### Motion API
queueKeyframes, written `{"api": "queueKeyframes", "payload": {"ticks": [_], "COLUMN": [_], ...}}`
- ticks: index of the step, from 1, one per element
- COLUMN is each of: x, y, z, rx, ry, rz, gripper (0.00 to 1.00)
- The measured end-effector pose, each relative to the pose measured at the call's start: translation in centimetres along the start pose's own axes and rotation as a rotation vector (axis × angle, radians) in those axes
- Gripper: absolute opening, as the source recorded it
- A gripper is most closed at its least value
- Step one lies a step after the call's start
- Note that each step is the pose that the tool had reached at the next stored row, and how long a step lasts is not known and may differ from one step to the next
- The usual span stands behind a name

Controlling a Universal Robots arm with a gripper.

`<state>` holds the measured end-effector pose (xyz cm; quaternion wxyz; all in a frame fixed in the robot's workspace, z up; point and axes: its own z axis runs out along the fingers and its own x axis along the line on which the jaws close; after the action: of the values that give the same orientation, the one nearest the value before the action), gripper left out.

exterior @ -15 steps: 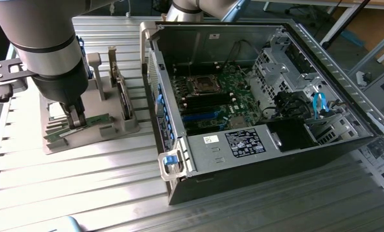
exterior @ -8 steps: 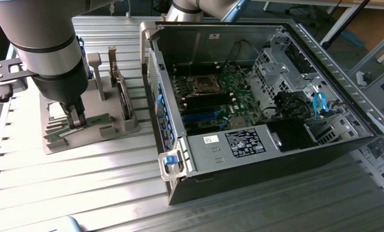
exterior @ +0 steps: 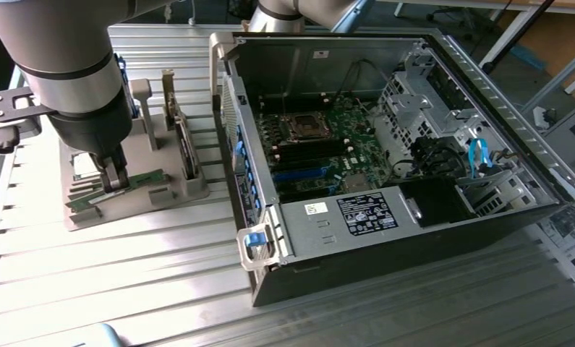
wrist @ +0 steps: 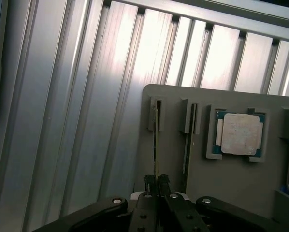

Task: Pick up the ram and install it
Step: 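Pick up the ram and move it above insertion slot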

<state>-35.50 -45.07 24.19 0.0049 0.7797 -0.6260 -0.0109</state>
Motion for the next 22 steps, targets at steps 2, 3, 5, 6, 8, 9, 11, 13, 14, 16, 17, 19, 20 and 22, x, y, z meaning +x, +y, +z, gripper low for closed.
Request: {"api": "queueKeyframes", "payload": {"ticks": [2, 3, 5, 6, 8, 9, 11, 13, 14, 16, 17, 19, 20, 22], "x": [0.00, 0.00, 0.00, 0.00, 0.00, 0.00, 0.00, 0.00, -0.01, 0.00, -0.01, -0.01, -0.01, -0.01], "y": [0.00, 0.00, 0.00, 0.00, 0.01, 0.01, 0.01, 0.01, 0.01, 0.01, 0.01, 0.02, 0.02, 0.02], "z": [0.00, 0.00, 0.00, 0.00, -0.06, -0.12, -0.25, -0.37, -0.43, -0.61, -0.66, -0.77, -0.83, -0.95], "rx": [0.0003, 0.0004, 0.0006, 0.0006, 0.0006, 0.0004, 0.0008, 0.0009, 0.0010, 0.0010, 0.0010, 0.0012, 0.0013, 0.0015], "ry": [-0.0011, -0.0016, -0.0026, -0.0027, -0.0026, -0.0028, -0.0034, -0.0038, -0.0040, -0.0046, -0.0048, -0.0056, -0.0059, -0.0065], "rz": [0.000, 0.000, 0.000, 0.000, 0.000, 0.000, 0.000, 0.000, 0.000, 0.000, 0.000, 0.000, 0.000, 0.000], "gripper": [0.12, 0.12, 0.12, 0.12, 0.12, 0.12, 0.12, 0.12, 0.12, 0.12, 0.12, 0.12, 0.12, 0.12]}}
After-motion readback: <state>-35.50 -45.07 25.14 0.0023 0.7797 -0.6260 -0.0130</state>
